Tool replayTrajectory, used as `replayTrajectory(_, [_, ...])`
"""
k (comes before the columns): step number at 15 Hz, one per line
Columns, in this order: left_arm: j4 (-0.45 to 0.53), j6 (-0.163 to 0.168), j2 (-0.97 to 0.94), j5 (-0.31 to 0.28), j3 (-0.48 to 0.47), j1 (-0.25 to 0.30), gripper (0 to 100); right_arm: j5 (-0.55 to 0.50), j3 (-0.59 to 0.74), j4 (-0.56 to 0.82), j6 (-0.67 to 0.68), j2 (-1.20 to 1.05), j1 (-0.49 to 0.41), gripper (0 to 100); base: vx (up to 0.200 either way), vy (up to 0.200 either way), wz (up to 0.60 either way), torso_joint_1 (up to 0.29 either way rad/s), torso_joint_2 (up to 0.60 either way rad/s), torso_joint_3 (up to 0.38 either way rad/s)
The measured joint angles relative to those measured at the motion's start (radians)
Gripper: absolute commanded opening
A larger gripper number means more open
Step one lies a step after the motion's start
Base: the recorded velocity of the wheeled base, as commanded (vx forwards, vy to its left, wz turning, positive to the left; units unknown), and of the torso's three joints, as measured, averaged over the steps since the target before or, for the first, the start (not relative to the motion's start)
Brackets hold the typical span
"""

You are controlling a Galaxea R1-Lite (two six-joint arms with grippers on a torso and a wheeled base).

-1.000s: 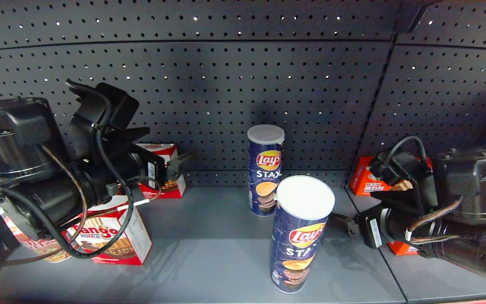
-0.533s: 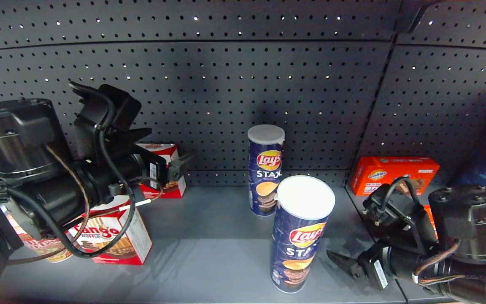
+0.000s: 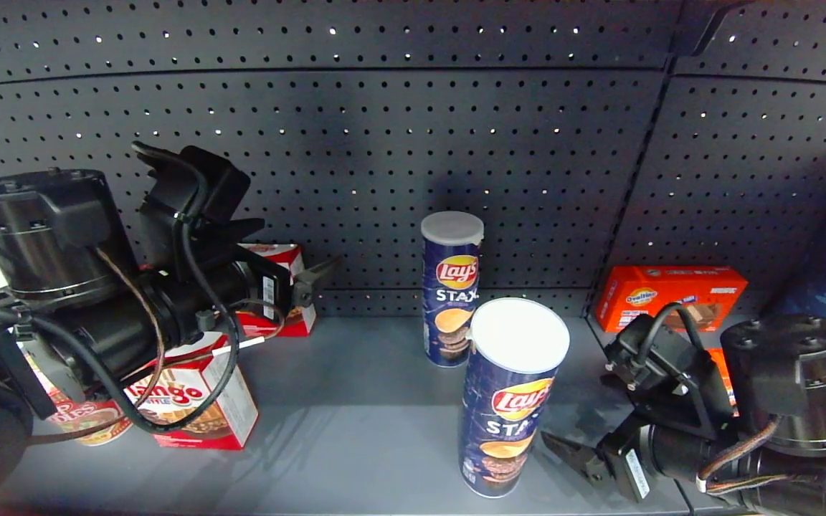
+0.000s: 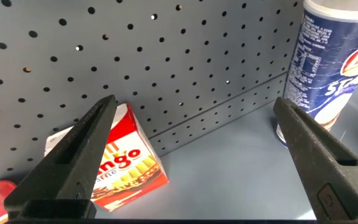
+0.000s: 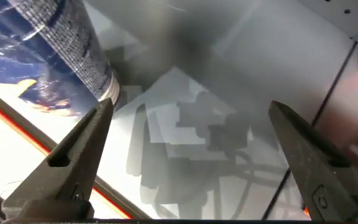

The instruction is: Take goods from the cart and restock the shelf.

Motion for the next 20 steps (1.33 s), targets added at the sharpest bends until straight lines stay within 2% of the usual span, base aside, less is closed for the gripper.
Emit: replayTrajectory(20, [-0.001,0.0,0.004,0.0,0.005,0.0,100,-0.001,-0.073,-0.027,0.0,0.095,0.086,100,0.0,0.0,0.0,0.0,0.0,0.0])
